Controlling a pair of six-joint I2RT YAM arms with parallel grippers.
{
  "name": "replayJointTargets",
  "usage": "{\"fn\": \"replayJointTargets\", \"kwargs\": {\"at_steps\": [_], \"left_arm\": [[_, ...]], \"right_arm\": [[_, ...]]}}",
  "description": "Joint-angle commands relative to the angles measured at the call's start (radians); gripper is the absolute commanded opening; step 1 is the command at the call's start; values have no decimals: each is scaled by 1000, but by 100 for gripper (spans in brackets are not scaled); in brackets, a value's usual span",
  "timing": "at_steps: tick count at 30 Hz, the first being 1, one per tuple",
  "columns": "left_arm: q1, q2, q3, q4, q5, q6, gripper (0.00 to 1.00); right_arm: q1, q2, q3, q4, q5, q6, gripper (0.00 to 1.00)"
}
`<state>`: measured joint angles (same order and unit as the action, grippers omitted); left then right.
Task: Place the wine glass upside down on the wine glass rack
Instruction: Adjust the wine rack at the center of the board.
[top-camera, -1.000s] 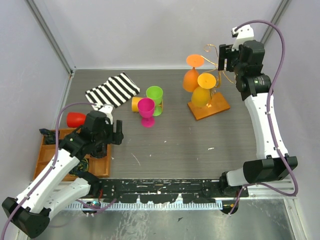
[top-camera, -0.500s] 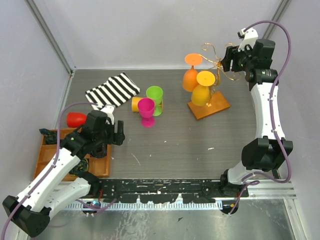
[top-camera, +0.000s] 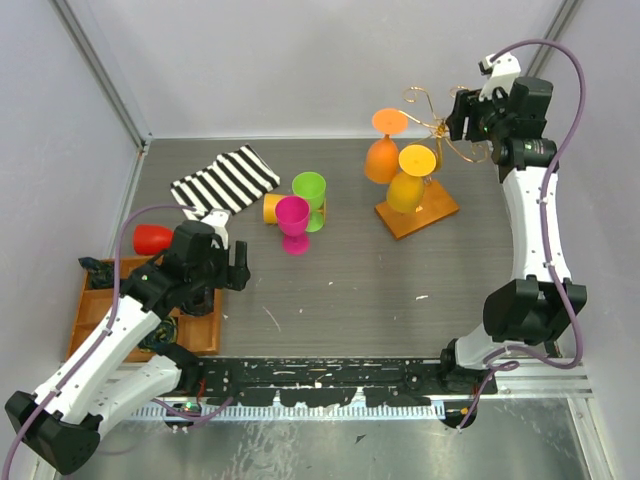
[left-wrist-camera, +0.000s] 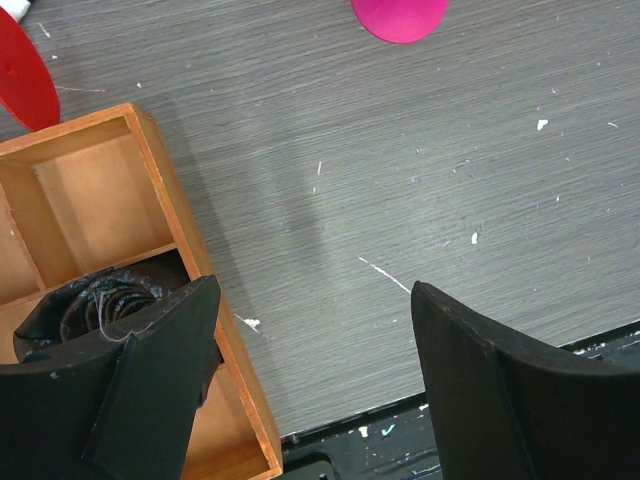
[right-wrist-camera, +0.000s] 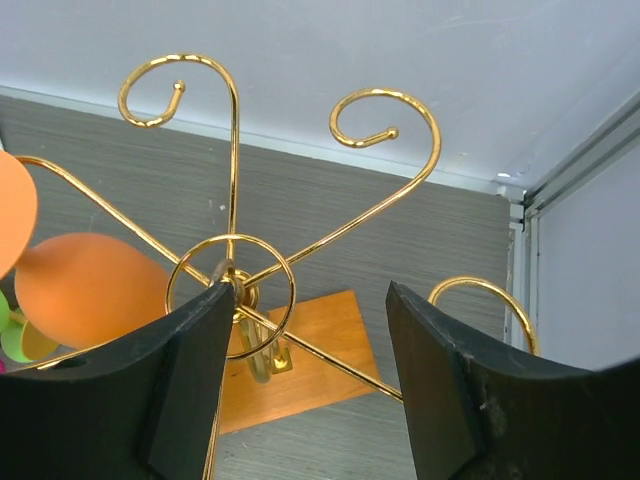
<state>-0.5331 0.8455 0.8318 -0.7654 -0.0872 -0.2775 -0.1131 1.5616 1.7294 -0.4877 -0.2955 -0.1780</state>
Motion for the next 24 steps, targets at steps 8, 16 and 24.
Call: {"fn": "replayJointTargets", "kwargs": {"at_steps": [8,16,24], "left_arm": [[-3,-1,1,21,9,0,85],[-2,-1,0,21,7,0,85],[-3,0,1,21,7,-1,85]], "right_arm": [[10,-97,5,109,-136,19,68],[10,-27,7,73,-191,3,56],[12,0,8,79,-200,5,54]]}}
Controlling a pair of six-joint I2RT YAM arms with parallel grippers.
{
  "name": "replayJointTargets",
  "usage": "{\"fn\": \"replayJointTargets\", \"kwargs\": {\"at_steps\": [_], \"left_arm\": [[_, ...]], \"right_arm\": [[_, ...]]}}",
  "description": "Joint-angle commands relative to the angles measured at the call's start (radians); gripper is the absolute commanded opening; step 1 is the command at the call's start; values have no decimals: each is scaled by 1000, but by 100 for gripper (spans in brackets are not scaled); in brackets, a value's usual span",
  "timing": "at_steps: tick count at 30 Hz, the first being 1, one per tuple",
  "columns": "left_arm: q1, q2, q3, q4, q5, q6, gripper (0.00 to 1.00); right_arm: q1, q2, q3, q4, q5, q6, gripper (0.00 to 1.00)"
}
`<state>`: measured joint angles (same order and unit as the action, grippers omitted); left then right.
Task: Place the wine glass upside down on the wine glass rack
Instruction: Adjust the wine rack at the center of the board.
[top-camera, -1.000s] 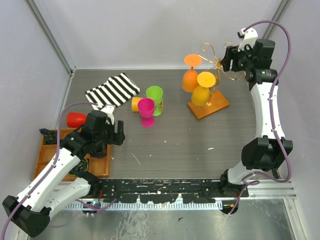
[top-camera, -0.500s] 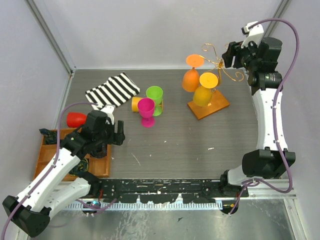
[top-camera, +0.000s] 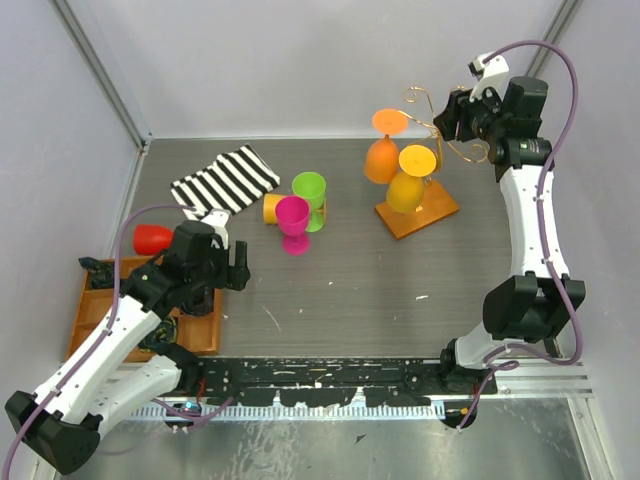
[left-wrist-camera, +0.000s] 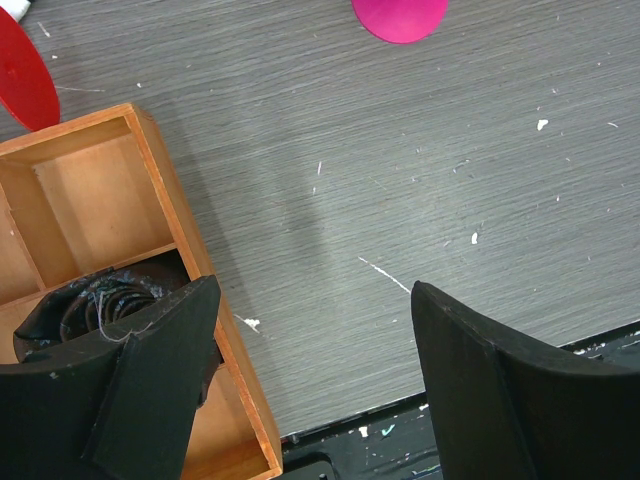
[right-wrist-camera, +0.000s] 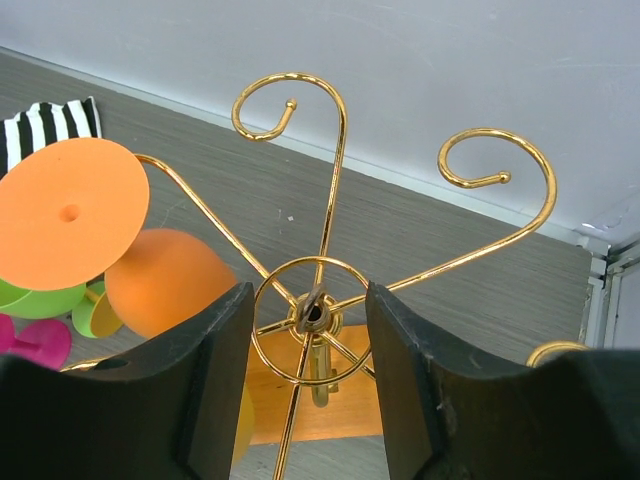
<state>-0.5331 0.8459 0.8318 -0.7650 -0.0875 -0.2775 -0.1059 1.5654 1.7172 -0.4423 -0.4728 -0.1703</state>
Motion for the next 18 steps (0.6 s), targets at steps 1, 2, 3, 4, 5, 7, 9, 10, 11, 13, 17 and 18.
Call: {"fn": "replayJointTargets", "kwargs": {"at_steps": [1,2,3,4,5,7,9,10,11,13,17,18], "left_arm": [[-3,0,1,21,7,-2,85],[-2,0,1,20,6,-2,85],[-3,0,1,21,6,-2,85],[-2,1,1,20,5,-2,85],[-2,2,0,20,5,-2,85],[-2,2,1,19,3,-2,85],[-2,2,1,19,3,-2,85],[-2,1,2,20,3,-2,85],[-2,3,2,20,2,-2,85],[-2,3,3,20,3,-2,85],[-2,4,1,19,3,-2,85],[-2,4,2,19,2,-2,85]], "right_arm": [[5,1,23,32,-23,-2,53],[6,4,24,30,-23,-2,52],[8,9,20,27,-21,-2,51],[11,11,18,23,-16,-5,50],[15,13,15,21,-7,-8,49],[26,15,8,20,19,-13,49],[34,19,6,21,32,-17,47],[37,22,7,18,36,-19,46],[41,25,8,17,40,-21,45],[48,28,6,16,49,-24,44],[57,34,3,11,75,-30,38],[58,36,2,10,82,-31,36]]}}
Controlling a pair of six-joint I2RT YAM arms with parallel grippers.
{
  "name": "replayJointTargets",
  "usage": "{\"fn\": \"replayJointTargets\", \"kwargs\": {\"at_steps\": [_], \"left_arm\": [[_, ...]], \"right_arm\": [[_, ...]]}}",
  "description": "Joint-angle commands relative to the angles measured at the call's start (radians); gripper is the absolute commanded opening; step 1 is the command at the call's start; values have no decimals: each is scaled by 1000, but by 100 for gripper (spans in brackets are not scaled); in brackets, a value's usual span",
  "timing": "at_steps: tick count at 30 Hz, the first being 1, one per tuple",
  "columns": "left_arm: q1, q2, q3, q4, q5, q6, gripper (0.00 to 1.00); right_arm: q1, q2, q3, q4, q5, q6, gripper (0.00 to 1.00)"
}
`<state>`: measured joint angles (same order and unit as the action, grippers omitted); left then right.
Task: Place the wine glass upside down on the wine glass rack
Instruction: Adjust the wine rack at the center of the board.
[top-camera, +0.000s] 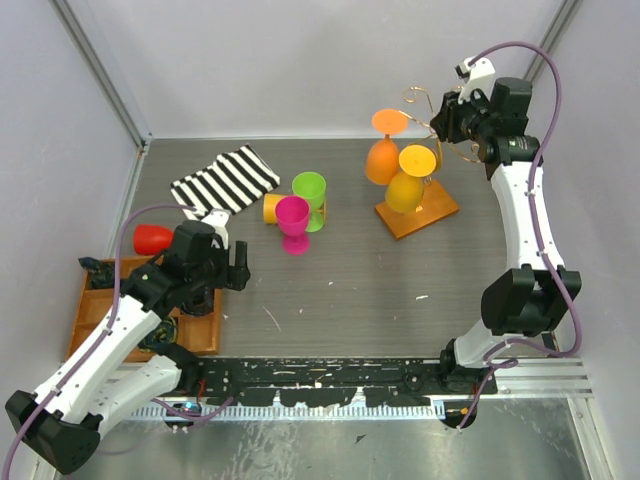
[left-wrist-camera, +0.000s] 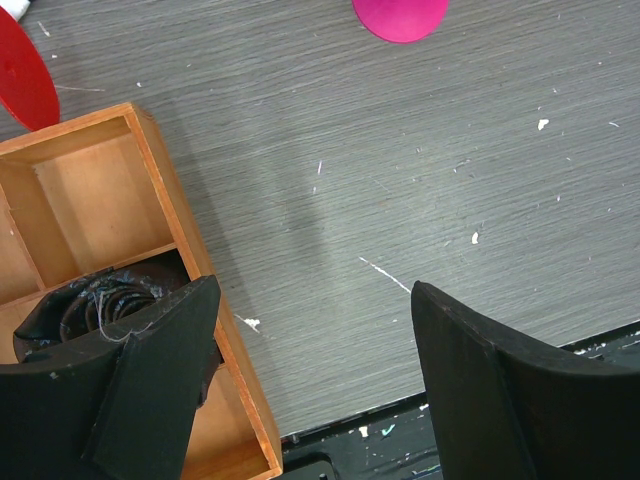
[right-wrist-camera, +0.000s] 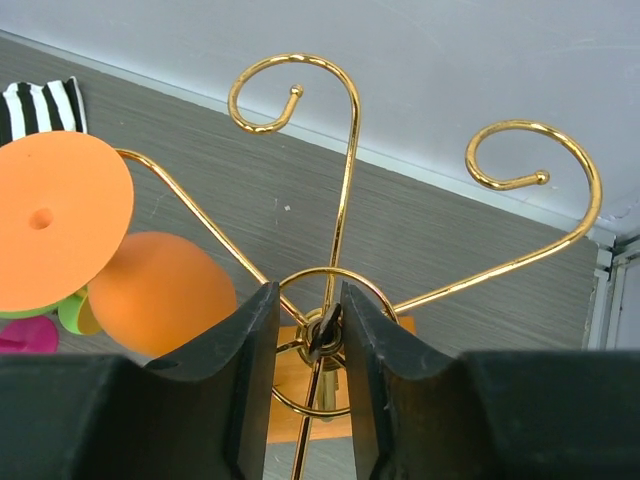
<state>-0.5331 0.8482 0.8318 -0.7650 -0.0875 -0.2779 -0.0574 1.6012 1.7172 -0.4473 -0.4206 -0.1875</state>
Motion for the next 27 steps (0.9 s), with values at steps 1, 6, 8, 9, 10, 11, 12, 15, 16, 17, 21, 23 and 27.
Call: {"fn": "replayJointTargets", "kwargs": {"at_steps": [1,6,8,9,10,11,12,15,16,17,21,23,27], "left_arm": [[-3,1,3,20,2,-1,85],[-2,4,3,20,3,-3,85],[-2,5,3,20,3,-3,85],[-3,6,2,20,3,-4,85],[-2,7,3,20,2,-3,85],[-2,7,2,20,3,-3,85],[-3,7,3,19,3,-4,85],[-3,5,2,19,1,-4,85],[-2,5,3,19,0,-4,85],[-2,6,2,19,1,-4,85],[-2,2,0,18,-5,-6,85],[-2,2,1,19,-4,-6,85],[-2,4,2,17,-2,-6,85]], "right_arm": [[10,1,1,13,34,-13,34],[16,4,-8,10,73,-1,14],[25,2,-10,16,105,18,9],[31,-1,-11,22,123,29,5],[39,-5,-13,28,146,44,2],[50,-10,-16,35,167,59,1],[60,-15,-17,42,189,74,1],[104,-33,-19,64,269,134,1],[119,-40,-18,70,305,162,1],[129,-46,-16,74,341,187,1],[145,-83,-22,97,409,290,1],[153,-102,-19,102,431,329,1],[178,-123,-14,103,451,362,1]]}}
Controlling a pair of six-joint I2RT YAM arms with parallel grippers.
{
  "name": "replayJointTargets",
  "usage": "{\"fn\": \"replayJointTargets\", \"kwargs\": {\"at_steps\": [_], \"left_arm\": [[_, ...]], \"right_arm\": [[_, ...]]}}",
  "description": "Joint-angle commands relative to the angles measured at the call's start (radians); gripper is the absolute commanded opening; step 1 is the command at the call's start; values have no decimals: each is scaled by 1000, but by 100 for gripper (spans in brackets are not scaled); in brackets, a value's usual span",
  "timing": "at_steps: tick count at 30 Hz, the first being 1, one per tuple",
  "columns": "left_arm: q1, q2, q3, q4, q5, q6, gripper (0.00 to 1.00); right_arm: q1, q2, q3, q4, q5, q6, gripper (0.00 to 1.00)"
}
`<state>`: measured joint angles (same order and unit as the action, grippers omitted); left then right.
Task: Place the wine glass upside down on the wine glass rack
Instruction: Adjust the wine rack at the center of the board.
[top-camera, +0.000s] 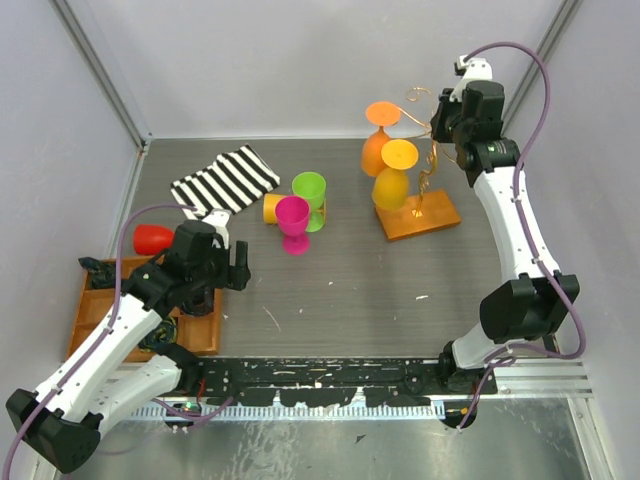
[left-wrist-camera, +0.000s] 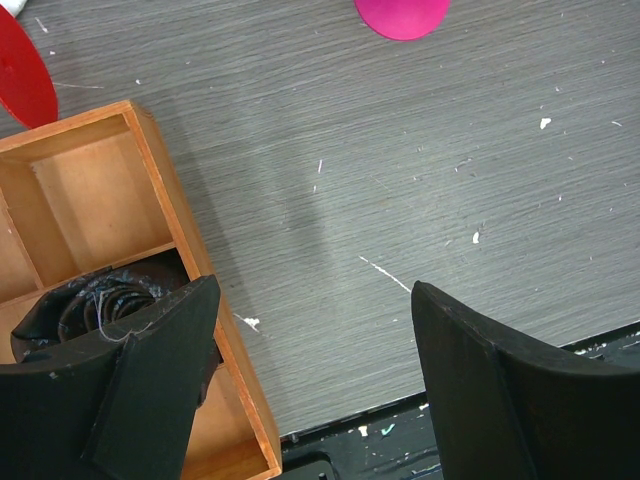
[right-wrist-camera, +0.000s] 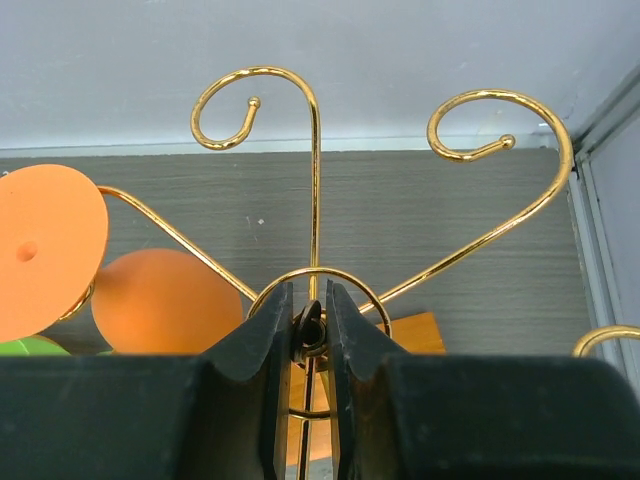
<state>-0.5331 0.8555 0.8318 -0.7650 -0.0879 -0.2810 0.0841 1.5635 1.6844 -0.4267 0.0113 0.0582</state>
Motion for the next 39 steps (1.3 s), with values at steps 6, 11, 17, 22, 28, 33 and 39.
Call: {"fn": "replayJointTargets", "kwargs": {"at_steps": [6,11,17,22,28,33,39], "left_arm": [[-3,-4,1,18,-3,-3,85],[-2,-3,1,18,-4,-4,85],[-2,-3,3,18,-3,-3,85],[-2,-5,0,17,-3,-3,85],[-2,-6,1,18,-3,-3,85],[-2,-9,1,18,-3,-3,85],[-2,-10,-1,19,0,-3,85]], "right_arm": [[112,-137,-24,106,101,135,1],[136,-188,-61,150,124,172,1],[176,-198,-74,166,258,233,1],[220,-194,-84,185,386,291,1],[297,-140,-19,170,563,311,1],[348,-76,59,135,645,331,1],[366,-52,59,123,705,366,1]]}}
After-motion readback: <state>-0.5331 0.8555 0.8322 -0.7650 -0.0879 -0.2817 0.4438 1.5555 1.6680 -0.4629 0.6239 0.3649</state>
